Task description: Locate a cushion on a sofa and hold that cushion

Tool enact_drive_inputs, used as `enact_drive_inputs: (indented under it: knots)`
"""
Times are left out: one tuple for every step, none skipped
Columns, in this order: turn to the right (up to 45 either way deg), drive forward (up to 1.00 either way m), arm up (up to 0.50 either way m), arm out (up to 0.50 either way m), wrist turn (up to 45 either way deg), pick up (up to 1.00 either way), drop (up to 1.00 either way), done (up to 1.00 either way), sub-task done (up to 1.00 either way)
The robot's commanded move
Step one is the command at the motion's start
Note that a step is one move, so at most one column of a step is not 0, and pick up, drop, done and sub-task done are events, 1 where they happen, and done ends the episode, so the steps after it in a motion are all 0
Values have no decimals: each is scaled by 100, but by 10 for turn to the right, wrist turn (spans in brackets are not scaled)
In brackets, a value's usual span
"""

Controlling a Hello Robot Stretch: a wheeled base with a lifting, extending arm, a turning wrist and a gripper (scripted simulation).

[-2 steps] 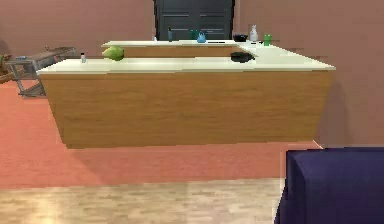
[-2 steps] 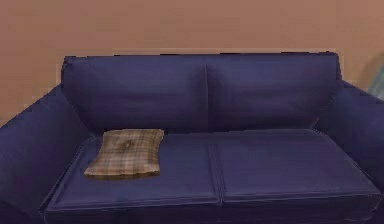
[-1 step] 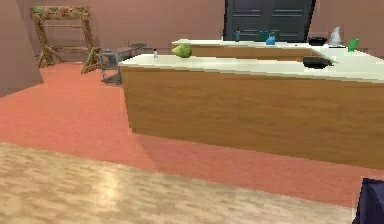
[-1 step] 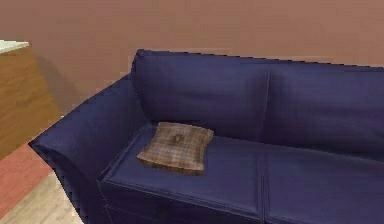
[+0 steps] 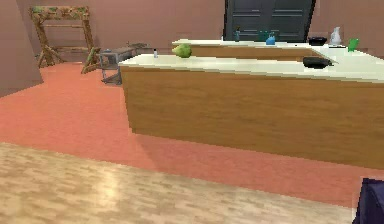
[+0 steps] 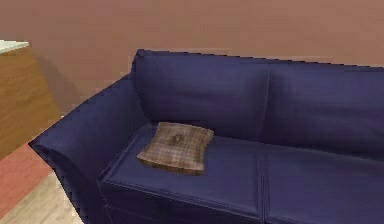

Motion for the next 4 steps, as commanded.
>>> enact_drive_inputs:
  knots:
    - [0,0,18,0,0,0,0,0,0]
    - [0,0,0,42,0,0,0,0,0]
    - [0,0,0,0,450,0,0,0,0]
    - [0,0,0,0,450,0,0,0,0]
